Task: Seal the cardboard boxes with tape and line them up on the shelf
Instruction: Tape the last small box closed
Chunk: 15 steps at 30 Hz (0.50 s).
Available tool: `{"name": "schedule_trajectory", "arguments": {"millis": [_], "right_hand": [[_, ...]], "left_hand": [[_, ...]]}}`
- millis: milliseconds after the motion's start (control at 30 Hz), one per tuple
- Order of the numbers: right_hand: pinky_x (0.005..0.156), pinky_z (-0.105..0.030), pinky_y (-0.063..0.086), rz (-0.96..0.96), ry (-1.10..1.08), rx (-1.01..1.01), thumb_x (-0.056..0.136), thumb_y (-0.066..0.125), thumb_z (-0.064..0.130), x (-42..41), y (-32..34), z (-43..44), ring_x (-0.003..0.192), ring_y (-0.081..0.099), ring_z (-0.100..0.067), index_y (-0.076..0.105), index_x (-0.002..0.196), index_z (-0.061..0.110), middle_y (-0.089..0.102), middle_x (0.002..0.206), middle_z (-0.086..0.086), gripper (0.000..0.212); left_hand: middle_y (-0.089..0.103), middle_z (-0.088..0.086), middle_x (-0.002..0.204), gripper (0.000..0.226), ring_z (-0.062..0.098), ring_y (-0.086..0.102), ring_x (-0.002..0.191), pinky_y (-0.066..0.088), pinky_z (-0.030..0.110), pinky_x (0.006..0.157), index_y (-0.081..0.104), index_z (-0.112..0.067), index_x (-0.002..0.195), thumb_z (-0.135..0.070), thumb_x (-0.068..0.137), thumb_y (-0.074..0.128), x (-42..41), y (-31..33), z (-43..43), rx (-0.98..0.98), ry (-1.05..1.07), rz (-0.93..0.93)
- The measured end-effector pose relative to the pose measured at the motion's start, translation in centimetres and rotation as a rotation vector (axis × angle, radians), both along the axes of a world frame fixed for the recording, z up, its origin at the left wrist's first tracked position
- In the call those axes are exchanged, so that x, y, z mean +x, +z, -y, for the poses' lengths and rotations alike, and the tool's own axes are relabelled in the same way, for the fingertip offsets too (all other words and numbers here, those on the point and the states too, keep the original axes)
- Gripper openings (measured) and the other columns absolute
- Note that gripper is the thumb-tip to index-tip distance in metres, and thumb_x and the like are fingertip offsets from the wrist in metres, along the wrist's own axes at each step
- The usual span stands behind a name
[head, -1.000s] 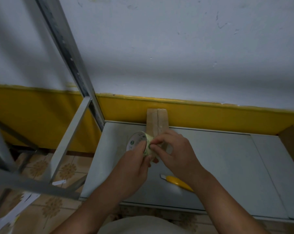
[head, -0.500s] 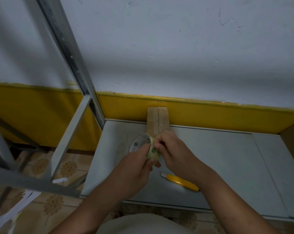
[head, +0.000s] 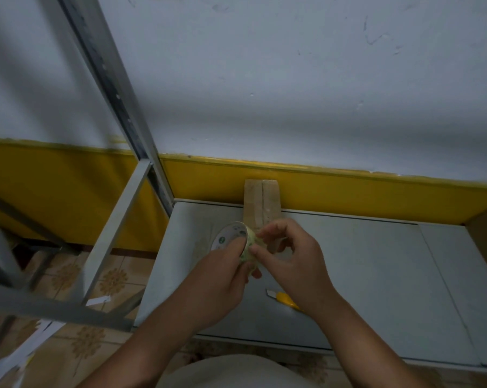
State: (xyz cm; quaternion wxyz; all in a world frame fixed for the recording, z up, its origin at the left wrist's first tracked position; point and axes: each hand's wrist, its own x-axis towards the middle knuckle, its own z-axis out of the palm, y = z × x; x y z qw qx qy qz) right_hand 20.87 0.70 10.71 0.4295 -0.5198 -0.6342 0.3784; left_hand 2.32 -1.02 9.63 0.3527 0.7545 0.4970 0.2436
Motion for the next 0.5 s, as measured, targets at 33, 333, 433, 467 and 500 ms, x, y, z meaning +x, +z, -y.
{"name": "schedule_trajectory", "arguments": {"millis": [33, 333, 433, 467, 500], "right_hand": [[0.077, -0.017, 0.052, -0.014, -0.029, 0.017, 0.083, 0.086, 0.021, -0.3, -0.1, 0.1, 0.092, 0.07, -0.008, 0.068, 0.103, 0.025, 0.074, 0.093, 0.015, 0.027], [0.06, -0.01, 0.049, -0.18, -0.137, -0.035, 0.088, 0.078, 0.004, -1.8, -0.4, 1.0, 0.08, 0.064, -0.013, 0.068, 0.1, 0.019, 0.072, 0.088, 0.003, 0.022], [0.06, -0.011, 0.049, -0.194, -0.091, -0.053, 0.092, 0.073, 0.002, -1.7, -0.6, 1.1, 0.081, 0.061, -0.015, 0.066, 0.101, 0.019, 0.068, 0.091, -0.001, 0.02], [0.063, -0.014, 0.05, -0.216, -0.063, -0.056, 0.092, 0.073, 0.002, -1.6, -0.6, 0.9, 0.08, 0.061, -0.013, 0.066, 0.1, 0.019, 0.068, 0.091, 0.0, 0.02], [0.067, -0.018, 0.051, -0.235, -0.034, -0.053, 0.093, 0.072, 0.001, -1.4, -0.6, 0.8, 0.08, 0.061, -0.013, 0.065, 0.1, 0.018, 0.068, 0.09, 0.002, 0.019]], "left_hand": [[0.073, -0.014, 0.101, 0.013, 0.005, 0.069, 0.089, 0.058, 0.039, 0.077, 0.056, -0.025, 0.121, -0.02, 0.108, 0.054, 0.1, -0.1, 0.0, 0.011, 0.008, -0.023], [0.067, -0.019, 0.093, 0.009, 0.003, 0.065, 0.083, 0.056, 0.036, 0.072, 0.055, -0.027, 0.116, -0.024, 0.108, 0.053, 0.4, 0.4, -0.1, 0.021, -0.012, -0.085], [0.069, -0.02, 0.094, 0.01, 0.004, 0.069, 0.085, 0.059, 0.041, 0.071, 0.056, -0.032, 0.115, -0.024, 0.108, 0.053, -0.1, 0.9, -0.1, -0.008, -0.061, -0.034], [0.071, -0.017, 0.098, 0.013, 0.007, 0.071, 0.086, 0.06, 0.042, 0.072, 0.057, -0.032, 0.118, -0.024, 0.109, 0.053, -0.3, 1.1, -0.2, -0.037, -0.078, 0.013], [0.073, -0.014, 0.101, 0.015, 0.012, 0.073, 0.086, 0.061, 0.044, 0.072, 0.059, -0.031, 0.121, -0.023, 0.109, 0.053, -0.4, 1.4, -0.2, -0.074, -0.089, 0.071]]}}
